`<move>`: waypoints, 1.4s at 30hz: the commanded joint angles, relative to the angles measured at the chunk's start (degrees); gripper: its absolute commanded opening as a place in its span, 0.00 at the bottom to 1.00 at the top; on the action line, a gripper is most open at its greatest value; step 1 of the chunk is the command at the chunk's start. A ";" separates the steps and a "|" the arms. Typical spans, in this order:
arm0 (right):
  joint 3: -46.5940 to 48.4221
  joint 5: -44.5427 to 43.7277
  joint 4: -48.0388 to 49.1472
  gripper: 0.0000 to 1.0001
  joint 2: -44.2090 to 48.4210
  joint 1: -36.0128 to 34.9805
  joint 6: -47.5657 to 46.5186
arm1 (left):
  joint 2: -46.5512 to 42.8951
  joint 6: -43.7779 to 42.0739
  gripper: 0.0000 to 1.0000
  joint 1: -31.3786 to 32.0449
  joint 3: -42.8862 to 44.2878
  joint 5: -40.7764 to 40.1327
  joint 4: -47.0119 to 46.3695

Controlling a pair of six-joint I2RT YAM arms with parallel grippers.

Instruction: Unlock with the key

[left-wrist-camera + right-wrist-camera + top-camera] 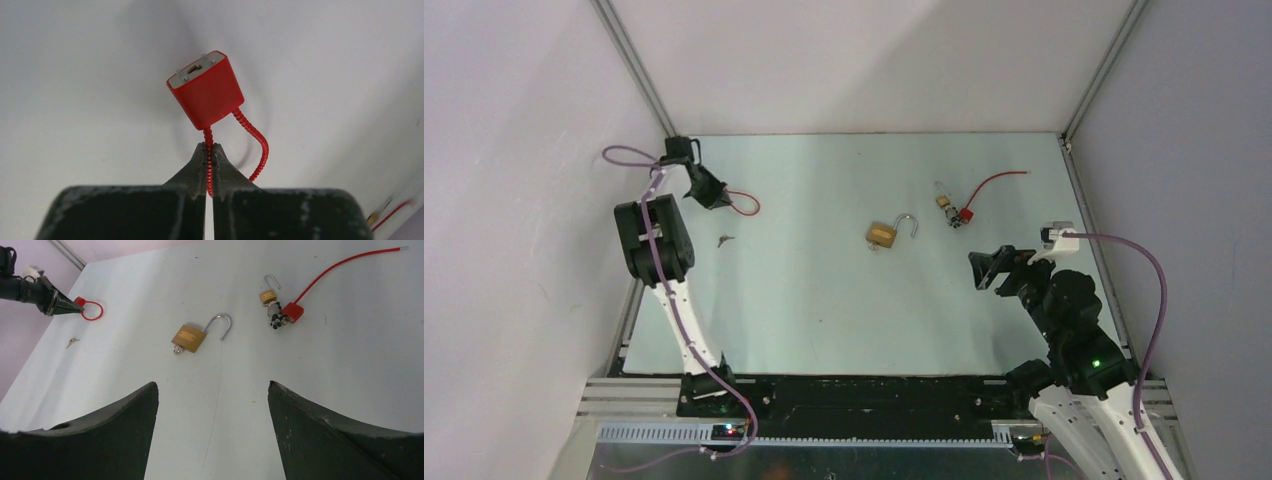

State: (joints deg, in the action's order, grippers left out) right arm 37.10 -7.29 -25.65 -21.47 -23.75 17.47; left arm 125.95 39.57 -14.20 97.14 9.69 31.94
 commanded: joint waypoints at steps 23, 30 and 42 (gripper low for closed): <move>2.36 6.25 2.24 0.82 -1.03 0.37 -0.40 | -31.79 -83.28 0.00 46.91 -30.84 7.00 10.32; 1.84 9.94 2.60 0.82 -2.24 0.38 -0.14 | -25.71 -86.02 0.09 53.94 -29.72 3.95 11.78; 1.13 19.74 4.64 0.82 -7.80 0.37 -2.04 | -33.11 -81.09 0.52 56.07 -29.23 -0.28 11.06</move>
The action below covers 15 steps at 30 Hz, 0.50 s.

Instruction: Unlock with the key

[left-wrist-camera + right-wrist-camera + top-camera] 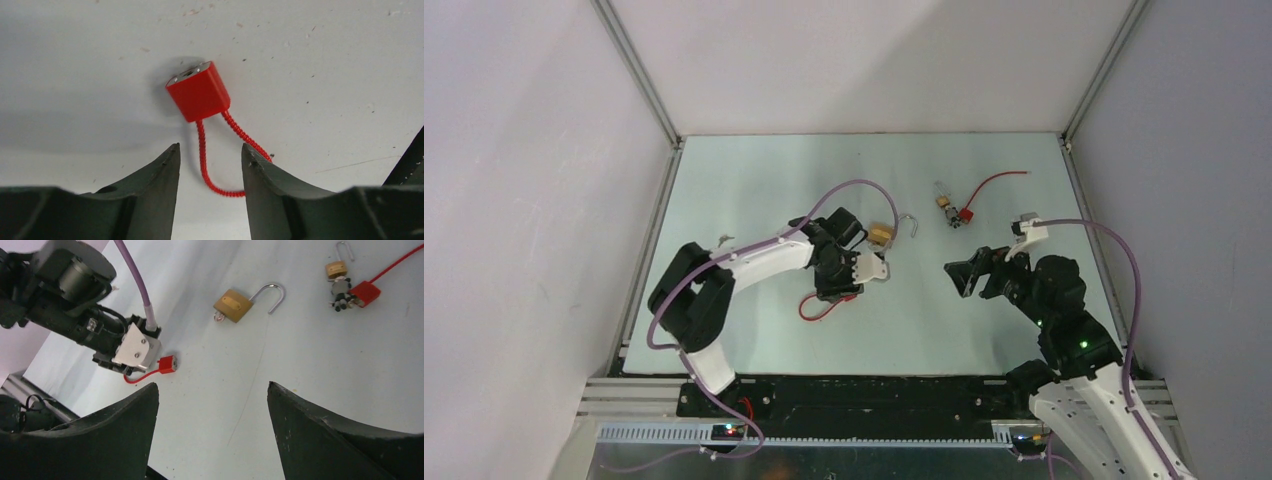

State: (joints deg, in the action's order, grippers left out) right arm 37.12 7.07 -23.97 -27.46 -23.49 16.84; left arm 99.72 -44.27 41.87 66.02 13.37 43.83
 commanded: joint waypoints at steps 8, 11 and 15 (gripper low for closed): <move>1.11 8.14 5.36 0.82 -6.14 -0.54 -1.96 | -17.55 26.64 0.60 -3.66 1.77 -7.83 -3.91; 1.11 7.88 5.75 0.82 -6.52 -0.74 -2.22 | -23.11 41.08 0.64 -3.69 -3.14 -5.18 -5.58; 0.55 7.79 5.96 0.82 -7.12 -0.84 -2.38 | -28.76 58.16 0.64 -3.71 -10.95 -7.01 -8.21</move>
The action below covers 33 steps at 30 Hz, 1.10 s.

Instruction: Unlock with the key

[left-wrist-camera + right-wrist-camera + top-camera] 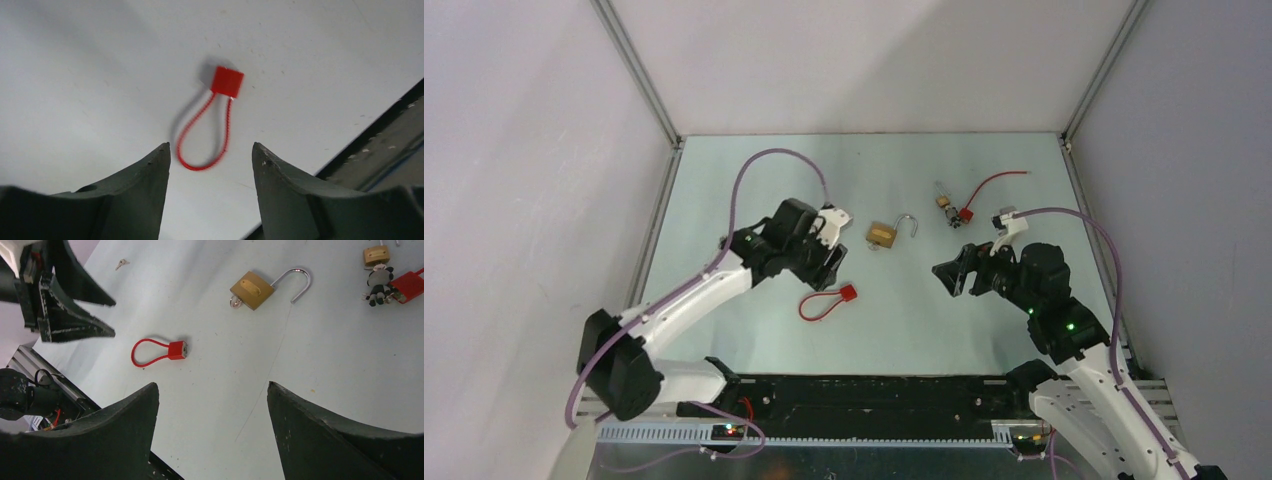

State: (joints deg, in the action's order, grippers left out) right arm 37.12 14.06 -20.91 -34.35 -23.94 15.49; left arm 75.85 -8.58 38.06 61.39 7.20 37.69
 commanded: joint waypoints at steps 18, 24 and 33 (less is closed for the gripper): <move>-0.12 0.25 0.78 0.82 -0.15 -0.61 -0.70 | -1.43 63.33 0.69 -0.41 -22.77 -10.01 -21.84; -0.12 -1.91 -1.11 0.82 1.15 -0.66 -1.57 | 5.12 62.80 0.68 -4.05 -23.18 -10.21 -25.27; -0.11 -4.94 -1.86 0.83 2.98 -0.35 -2.98 | 17.69 56.33 0.64 -8.67 -15.57 -6.96 -31.12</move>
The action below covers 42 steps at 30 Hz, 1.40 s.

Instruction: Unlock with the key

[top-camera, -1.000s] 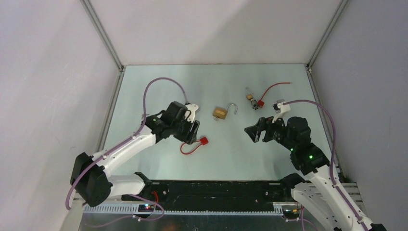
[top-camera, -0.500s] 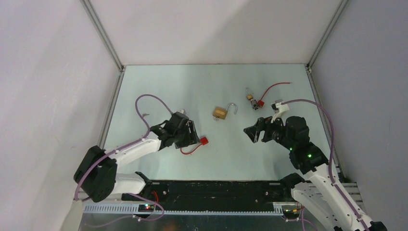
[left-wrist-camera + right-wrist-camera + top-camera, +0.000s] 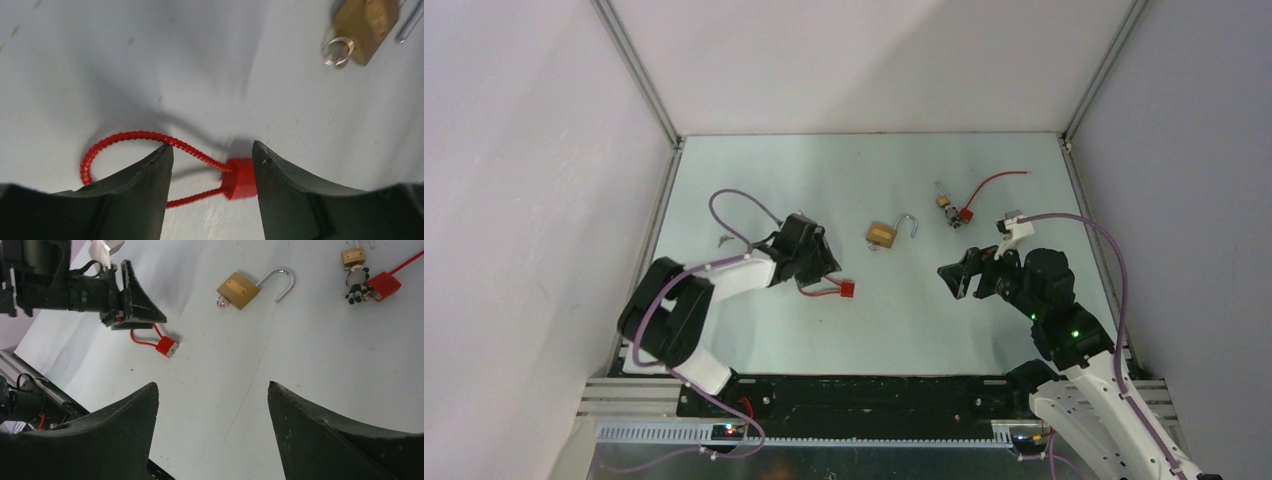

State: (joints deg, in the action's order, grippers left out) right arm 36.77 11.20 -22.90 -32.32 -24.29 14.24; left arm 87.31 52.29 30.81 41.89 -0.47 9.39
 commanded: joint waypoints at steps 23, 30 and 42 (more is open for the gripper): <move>0.32 -1.55 1.82 0.84 3.86 2.11 -5.68 | -18.03 -17.37 0.65 -21.48 14.56 -3.37 17.28; 0.28 1.40 5.77 0.85 2.57 2.64 -6.38 | -24.47 -15.11 0.99 -47.93 7.73 8.53 22.26; 0.23 3.91 8.61 0.85 -1.32 3.31 -8.31 | -1.80 -20.57 0.68 -55.32 16.43 3.19 23.61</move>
State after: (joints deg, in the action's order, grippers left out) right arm 36.75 14.33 -17.04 -33.50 -21.45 7.62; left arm 81.23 34.52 -26.55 51.81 6.46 32.99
